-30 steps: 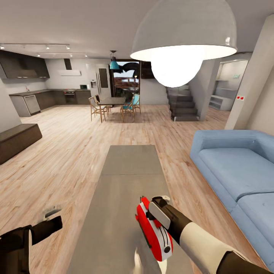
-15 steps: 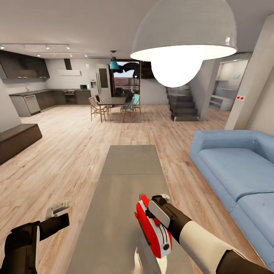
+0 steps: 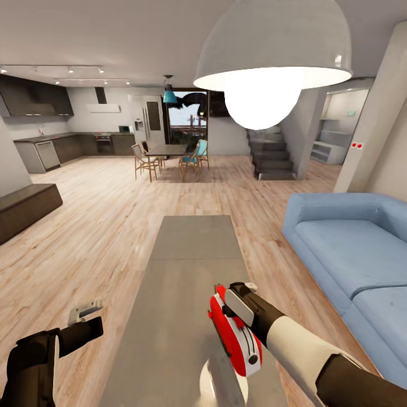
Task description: Turn on the radio receiver that's on the table in the living room.
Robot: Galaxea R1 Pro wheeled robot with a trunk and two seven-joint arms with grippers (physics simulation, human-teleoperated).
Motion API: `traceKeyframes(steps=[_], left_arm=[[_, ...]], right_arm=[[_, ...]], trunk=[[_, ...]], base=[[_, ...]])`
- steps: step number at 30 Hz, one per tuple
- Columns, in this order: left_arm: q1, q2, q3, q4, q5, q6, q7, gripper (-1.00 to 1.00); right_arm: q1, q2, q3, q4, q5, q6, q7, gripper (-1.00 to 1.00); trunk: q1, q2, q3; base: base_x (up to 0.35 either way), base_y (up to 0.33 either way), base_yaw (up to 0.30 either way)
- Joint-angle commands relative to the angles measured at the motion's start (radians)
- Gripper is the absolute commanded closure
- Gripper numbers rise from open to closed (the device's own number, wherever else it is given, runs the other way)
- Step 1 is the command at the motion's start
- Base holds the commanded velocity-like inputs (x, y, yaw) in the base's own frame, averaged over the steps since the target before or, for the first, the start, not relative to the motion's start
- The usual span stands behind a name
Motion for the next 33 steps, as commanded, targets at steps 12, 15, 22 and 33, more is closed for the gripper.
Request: traceKeyframes(steps=[12,15,22,33], left_arm=[[0.0,0.0,0.0,0.001,0.0,0.0,0.0,1.0],[0.0,0.0,0.0,0.001,0.0,0.0,0.0,1.0],[0.001,0.0,0.0,0.0,0.0,0.0,0.0,1.0],[0.002,0.011,0.018,-0.001,-0.001,0.0,0.001,1.0]], right_arm=[[-0.001,-0.002,0.002,0.023,0.028,-0.049,0.182,1.0],[-0.001,-0.002,0.002,0.024,0.033,-0.049,0.19,1.0],[-0.001,-0.003,0.002,0.025,0.034,-0.049,0.193,1.0],[-0.001,-0.003,0.002,0.025,0.034,-0.049,0.193,1.0]], trunk=[[0.038,-0.07,-0.031],[0.05,-0.091,-0.041],[0.077,-0.14,-0.063],[0.103,-0.189,-0.085]], base=[[0.0,0.0,0.0],[0.0,0.0,0.0],[0.0,0.0,0.0],[0.0,0.0,0.0]])
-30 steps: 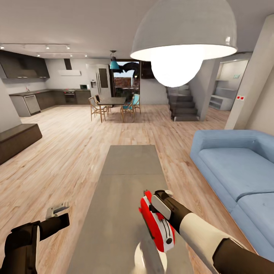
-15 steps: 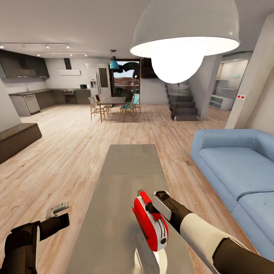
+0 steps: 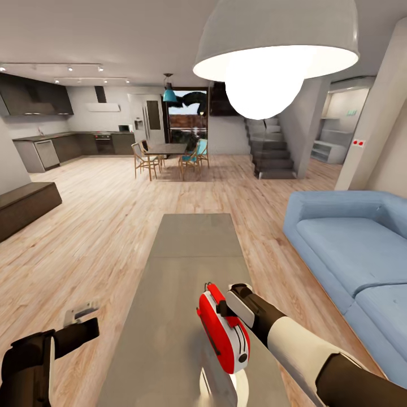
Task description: Turn on the radio receiver that's on the table in the living room.
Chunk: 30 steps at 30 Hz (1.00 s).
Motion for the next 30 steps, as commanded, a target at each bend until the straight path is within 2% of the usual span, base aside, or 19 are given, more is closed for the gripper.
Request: traceKeyframes(steps=[1,7,12,13,20,26,30], left_arm=[[0.0,0.0,0.001,0.0,0.0,0.0,0.0,1.0],[0.001,0.003,0.028,0.0,0.0,0.0,0.001,1.0],[0.0,0.004,0.035,0.0,0.0,0.0,0.0,1.0],[0.0,0.004,0.035,0.0,0.0,0.0,0.0,-1.0],[0.0,0.006,0.036,0.0,0.0,0.0,-0.001,-1.0],[0.0,0.033,0.052,0.0,0.0,0.009,-0.001,-1.0],[0.0,0.045,0.074,0.0,0.001,0.018,-0.001,-1.0]], right_arm=[[0.0,0.0,0.0,0.0,0.002,-0.002,-0.001,1.0],[-0.001,0.0,0.0,0.0,0.002,-0.002,-0.001,1.0],[-0.001,0.0,0.0,0.0,0.002,-0.002,-0.001,1.0],[-0.001,0.0,0.0,0.0,0.002,-0.002,-0.001,1.0],[-0.001,0.0,0.0,0.0,0.002,-0.002,-0.001,1.0],[0.0,0.0,0.0,0.0,0.003,-0.002,-0.001,1.0],[-0.001,0.0,0.0,0.0,0.003,-0.002,-0.001,1.0]], trunk=[[0.0,0.0,0.0],[0.019,-0.035,-0.016],[0.019,-0.035,-0.016],[0.019,-0.035,-0.016],[0.019,-0.035,-0.016],[0.019,-0.035,-0.016],[0.034,-0.063,-0.028]], base=[[0.0,0.0,0.0],[0.0,0.0,0.0],[0.0,0.0,0.0],[0.0,0.0,0.0],[0.0,0.0,0.0],[0.0,0.0,0.0],[0.0,0.0,0.0]])
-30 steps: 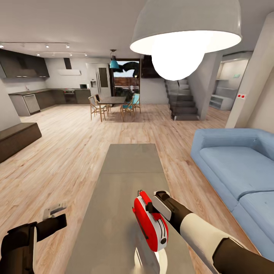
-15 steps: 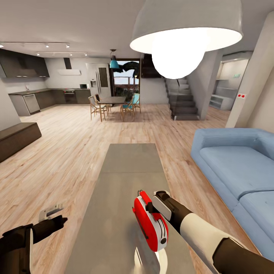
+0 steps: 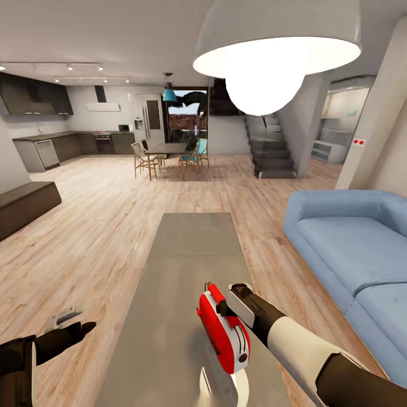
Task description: Turn on the radio receiver that's on the table in the living room.
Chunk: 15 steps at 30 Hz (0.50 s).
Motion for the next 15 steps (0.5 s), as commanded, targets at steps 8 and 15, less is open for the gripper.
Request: traceKeyframes(steps=[8,15], left_arm=[[0.0,0.019,0.023,0.0,0.0,0.003,0.0,-1.0],[0.0,0.046,0.085,0.0,0.001,0.004,0.0,-1.0]], right_arm=[[0.0,0.0,0.0,0.0,0.001,-0.002,-0.001,1.0],[0.0,0.0,0.0,0.001,0.001,-0.002,-0.001,1.0]], trunk=[[0.031,-0.056,-0.025],[0.054,-0.098,-0.044]], base=[[0.0,0.0,0.0],[0.0,0.0,0.0]])
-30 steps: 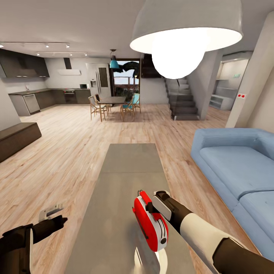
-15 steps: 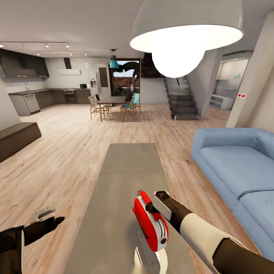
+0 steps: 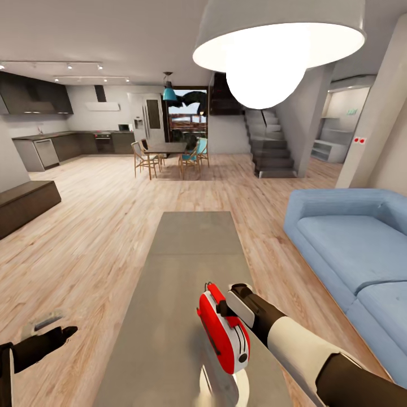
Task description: Turn on the radio receiver that's on the table in the living room.
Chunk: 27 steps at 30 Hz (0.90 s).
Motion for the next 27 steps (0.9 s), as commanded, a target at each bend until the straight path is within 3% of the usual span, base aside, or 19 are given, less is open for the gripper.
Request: traceKeyframes(steps=[1,5,9,18,27], left_arm=[[0.0,0.011,0.007,0.0,0.001,0.001,0.0,-1.0],[0.0,0.034,0.044,0.0,0.003,0.001,0.0,-1.0],[0.0,0.04,0.065,0.0,0.005,0.001,0.0,-1.0],[0.0,0.045,0.073,0.0,0.005,0.002,0.0,-1.0],[0.0,0.046,0.073,0.0,0.005,0.002,0.0,-1.0]], right_arm=[[0.0,0.0,0.0,0.0,0.002,-0.002,-0.001,1.0],[-0.001,0.0,0.0,0.0,0.002,-0.002,-0.001,1.0],[-0.001,0.0,0.0,0.0,0.002,-0.002,-0.001,1.0],[-0.001,-0.001,0.0,0.001,0.002,-0.005,-0.001,1.0],[0.0,-0.001,0.003,0.033,0.003,-0.058,0.0,1.0]], trunk=[[0.0,0.0,0.0],[0.0,0.0,0.0],[0.004,-0.007,-0.003],[0.038,-0.07,-0.031],[0.073,-0.133,-0.059]], base=[[0.0,0.0,0.0],[0.0,0.0,0.0],[0.0,0.0,0.0],[0.0,0.0,0.0],[0.0,0.0,0.0]])
